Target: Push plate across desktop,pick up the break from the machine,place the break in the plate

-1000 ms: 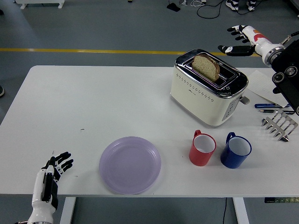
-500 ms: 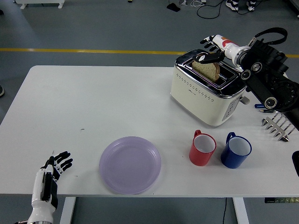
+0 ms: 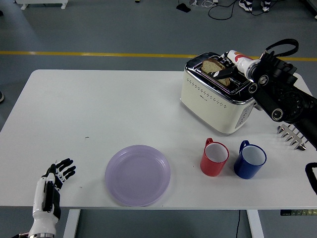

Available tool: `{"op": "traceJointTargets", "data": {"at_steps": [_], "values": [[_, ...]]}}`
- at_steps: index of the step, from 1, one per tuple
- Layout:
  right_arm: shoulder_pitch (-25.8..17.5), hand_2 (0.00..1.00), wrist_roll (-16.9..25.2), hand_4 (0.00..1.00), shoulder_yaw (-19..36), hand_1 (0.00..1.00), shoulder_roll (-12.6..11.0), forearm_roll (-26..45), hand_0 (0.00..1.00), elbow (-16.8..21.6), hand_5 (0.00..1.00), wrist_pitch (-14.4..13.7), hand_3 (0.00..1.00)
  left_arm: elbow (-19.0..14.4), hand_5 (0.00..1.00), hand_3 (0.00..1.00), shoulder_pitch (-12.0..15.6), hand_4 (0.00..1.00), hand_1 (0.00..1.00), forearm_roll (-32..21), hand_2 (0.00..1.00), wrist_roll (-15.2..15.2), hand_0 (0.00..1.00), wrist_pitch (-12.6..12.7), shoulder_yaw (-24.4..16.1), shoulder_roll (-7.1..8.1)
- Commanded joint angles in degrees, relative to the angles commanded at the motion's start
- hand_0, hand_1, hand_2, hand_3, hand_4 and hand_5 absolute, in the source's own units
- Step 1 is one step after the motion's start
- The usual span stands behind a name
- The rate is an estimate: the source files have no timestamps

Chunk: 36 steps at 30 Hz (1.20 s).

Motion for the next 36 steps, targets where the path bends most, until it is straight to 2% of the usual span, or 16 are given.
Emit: {"op": "traceJointTargets", "data": {"at_steps": [1,6,7,9,12,13,18,19,24,25,30,31,36], "values": [[0.1,0.635,-0.1,0.743,-0.2,0.640,0.2,0.2,0.602,-0.1,0.458,-0.2,0.716,0.0,0.960,0.720,0.0,0.421,0.712,-0.2,0.769,-0.3,0.692,0.0,0.0,-0.03],[0.5,0.635,0.2,0.743,-0.5,0.640,0.7,0.7,0.602,-1.1,0.458,-2.1,0.716,0.0,0.960,0.720,-0.3,0.421,0.712,-0.5,0.769,-0.9,0.692,0.3,0.0,-0.07],[0.5,0.625,0.2,0.726,-0.6,0.627,0.8,0.7,0.579,-1.1,0.424,-2.2,0.709,0.0,0.962,0.737,-0.4,0.423,0.722,-0.5,0.777,-0.9,0.694,0.3,0.0,-0.09],[0.6,0.625,0.2,0.726,-1.0,0.627,0.9,1.0,0.579,-1.4,0.424,-2.5,0.709,0.0,0.962,0.737,-0.5,0.423,0.722,-0.5,0.777,-1.0,0.694,0.4,0.0,-0.14],[0.6,0.625,0.1,0.726,-1.7,0.627,1.3,1.8,0.579,-1.8,0.424,-4.9,0.709,0.1,0.962,0.737,-0.7,0.423,0.722,-0.6,0.777,-1.0,0.694,0.5,-0.1,-0.23],[0.6,0.530,0.2,0.553,-1.9,0.516,1.4,1.9,0.436,-1.8,0.225,-5.6,0.579,0.1,0.961,0.743,-0.7,0.423,0.725,-0.6,0.781,-1.0,0.693,0.5,-0.1,-0.24],[0.6,0.530,0.1,0.553,-3.3,0.516,1.8,2.0,0.436,-1.8,0.225,-8.5,0.579,0.2,0.961,0.743,-0.9,0.423,0.725,-0.7,0.781,-1.0,0.693,0.6,-0.1,-0.31],[0.6,0.490,0.1,0.422,-3.4,0.438,1.9,1.9,0.362,-1.8,0.105,-8.8,0.510,0.2,0.970,0.748,-1.0,0.429,0.725,-0.7,0.782,-1.0,0.693,0.6,-0.1,-0.31],[0.7,0.490,-0.3,0.422,-4.1,0.438,1.9,0.9,0.362,-1.7,0.105,-7.7,0.510,0.3,0.970,0.748,-1.2,0.429,0.725,-0.7,0.782,-1.0,0.693,0.6,-0.1,-0.30],[0.7,0.463,-0.4,0.370,-4.2,0.417,1.9,0.9,0.386,-1.7,0.019,-7.5,0.489,0.3,0.998,0.753,-1.2,0.442,0.725,-0.7,0.782,-1.0,0.699,0.6,-0.1,-0.31],[0.5,0.463,-0.4,0.370,-3.5,0.417,1.7,-0.6,0.386,-1.2,0.019,-8.1,0.489,0.3,0.998,0.753,-1.4,0.442,0.725,-0.7,0.782,-1.0,0.699,0.6,-0.1,-0.26],[0.4,0.430,-0.6,0.343,-2.8,0.382,1.4,-1.6,0.359,-0.7,0.002,-8.6,0.459,0.3,0.998,0.753,-1.4,0.448,0.725,-0.6,0.780,-1.0,0.700,0.6,-0.2,-0.25],[0.0,0.430,-1.5,0.343,1.9,0.382,-0.2,-7.6,0.359,3.2,0.002,-11.4,0.459,0.3,0.998,0.753,-1.4,0.448,0.725,-0.5,0.780,-1.0,0.700,0.7,-0.6,-0.37]]}}
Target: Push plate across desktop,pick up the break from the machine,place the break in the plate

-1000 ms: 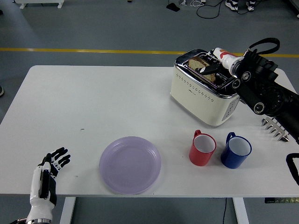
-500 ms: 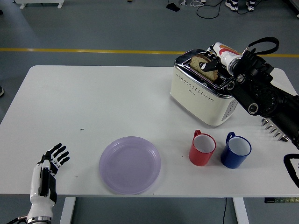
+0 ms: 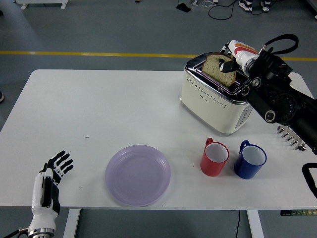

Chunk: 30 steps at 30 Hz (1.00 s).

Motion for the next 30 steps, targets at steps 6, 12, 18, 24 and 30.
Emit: {"op": "traceJointTargets", "data": {"at_steps": [6,12,18,24,30], "values": [[-0.6,0.388,-1.6,0.311,6.3,0.341,-1.9,-6.3,0.323,5.7,0.002,-2.1,0.418,0.3,0.998,0.752,-0.2,0.450,0.724,0.4,0.781,0.3,0.700,0.0,-0.8,-0.47],[-2.1,0.361,-2.7,0.291,12.3,0.294,-4.4,-8.3,0.290,13.5,0.002,-2.9,0.390,0.3,0.998,0.753,-0.6,0.451,0.725,1.1,0.781,0.9,0.701,-0.2,-2.5,-1.22],[-5.6,0.351,-3.3,0.266,16.0,0.284,-7.7,-1.2,0.288,24.2,0.002,-3.1,0.383,0.3,0.998,0.754,-1.2,0.449,0.725,1.5,0.785,0.8,0.701,0.0,-4.7,-2.18],[-9.2,0.347,-5.3,0.254,15.2,0.279,-10.8,12.1,0.284,34.8,0.002,-1.3,0.373,0.2,0.998,0.755,-2.0,0.449,0.726,1.7,0.784,0.7,0.702,0.1,-5.6,-2.75],[-14.9,0.345,-6.7,0.236,11.1,0.279,-12.2,24.1,0.278,43.7,0.002,2.5,0.368,0.6,0.998,0.754,-2.9,0.451,0.726,1.5,0.785,0.1,0.702,0.5,-7.2,-3.13]]}}
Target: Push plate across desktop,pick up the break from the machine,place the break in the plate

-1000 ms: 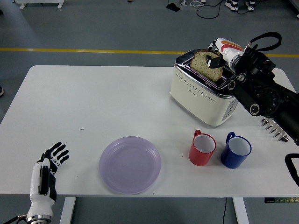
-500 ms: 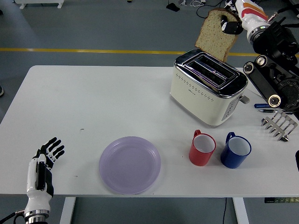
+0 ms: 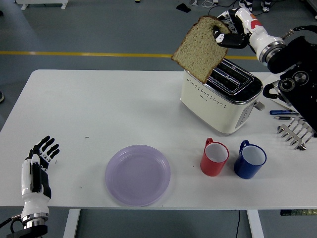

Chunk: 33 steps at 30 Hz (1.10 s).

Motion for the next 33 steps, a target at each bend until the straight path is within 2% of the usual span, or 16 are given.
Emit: {"op": "traceJointTargets", "data": {"at_steps": [3,7,13,19,22,28,33], "values": [[-2.0,0.345,0.0,0.221,-2.3,0.285,-0.4,1.5,0.278,2.1,0.002,0.6,0.367,0.3,0.998,0.757,-0.4,0.458,0.739,-0.2,0.803,0.0,0.702,0.0,-0.7,-0.19],[-4.4,0.347,0.4,0.223,-8.0,0.297,-1.6,4.1,0.281,4.6,0.002,1.3,0.365,1.1,0.998,0.762,-1.2,0.456,0.739,-0.2,0.804,0.8,0.707,-0.3,-2.9,-0.68],[-6.1,0.349,1.1,0.220,-15.6,0.302,-1.7,6.9,0.283,5.5,0.002,0.9,0.364,2.0,0.998,0.764,-1.7,0.458,0.740,0.5,0.805,1.9,0.710,-0.8,-5.3,-0.40],[-6.4,0.353,1.2,0.214,-21.9,0.310,1.0,7.8,0.287,2.5,0.002,0.5,0.367,2.5,0.995,0.767,-1.7,0.462,0.740,1.1,0.805,2.1,0.712,-0.8,-6.1,-0.49],[-6.2,0.353,1.2,0.214,-24.5,0.310,3.3,8.9,0.287,0.6,0.002,0.1,0.367,2.6,0.995,0.767,-1.6,0.462,0.740,1.2,0.805,2.1,0.712,-0.8,-6.0,-0.66],[-5.7,0.360,1.6,0.209,-27.3,0.327,8.0,9.6,0.293,-3.1,0.002,-0.6,0.368,2.9,0.985,0.768,-1.4,0.468,0.743,1.0,0.812,1.8,0.712,-0.7,-5.5,-0.88],[-5.6,0.386,2.2,0.195,-28.2,0.351,10.3,9.5,0.332,-5.9,0.002,-1.7,0.385,3.0,0.992,0.763,-1.1,0.477,0.740,0.7,0.814,1.5,0.709,-0.6,-5.1,-0.80]]}}
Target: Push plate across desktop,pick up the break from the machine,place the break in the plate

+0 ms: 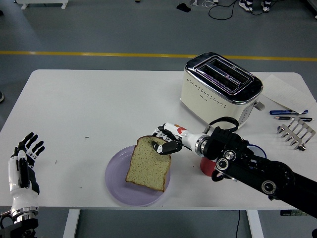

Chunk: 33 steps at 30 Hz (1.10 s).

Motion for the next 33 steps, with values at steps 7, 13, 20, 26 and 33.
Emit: {"op": "traceJointTargets", "data": {"at_steps": [7,13,20,26,33], "values": [[0.0,0.433,4.1,0.269,-1.3,0.396,2.1,1.0,0.401,-3.1,0.002,-0.8,0.436,0.0,0.998,0.757,0.1,0.481,0.740,-0.1,0.819,-0.3,0.709,0.1,0.1,-0.02],[0.0,0.476,7.6,0.377,-2.3,0.423,3.5,-1.3,0.354,-5.1,0.084,0.3,0.480,0.2,0.998,0.749,0.3,0.478,0.746,-0.3,0.837,-0.6,0.709,0.3,0.1,0.00],[0.4,0.505,8.7,0.401,-3.7,0.461,4.5,-4.7,0.404,-7.0,0.180,3.3,0.521,0.2,0.998,0.775,0.2,0.473,0.750,-0.2,0.848,-0.5,0.704,0.3,0.2,-0.05],[1.0,0.542,10.3,0.452,-4.3,0.534,5.7,-9.2,0.483,-9.4,0.239,2.3,0.604,0.1,0.998,0.780,0.1,0.466,0.779,-0.3,0.865,-0.8,0.706,0.5,0.2,-0.20],[1.2,0.625,12.7,0.522,-5.0,0.617,6.0,-14.7,0.590,-11.3,0.310,1.6,0.718,0.1,0.998,0.776,0.0,0.462,0.779,-0.5,0.867,-1.2,0.706,0.6,0.2,-0.27]]}}
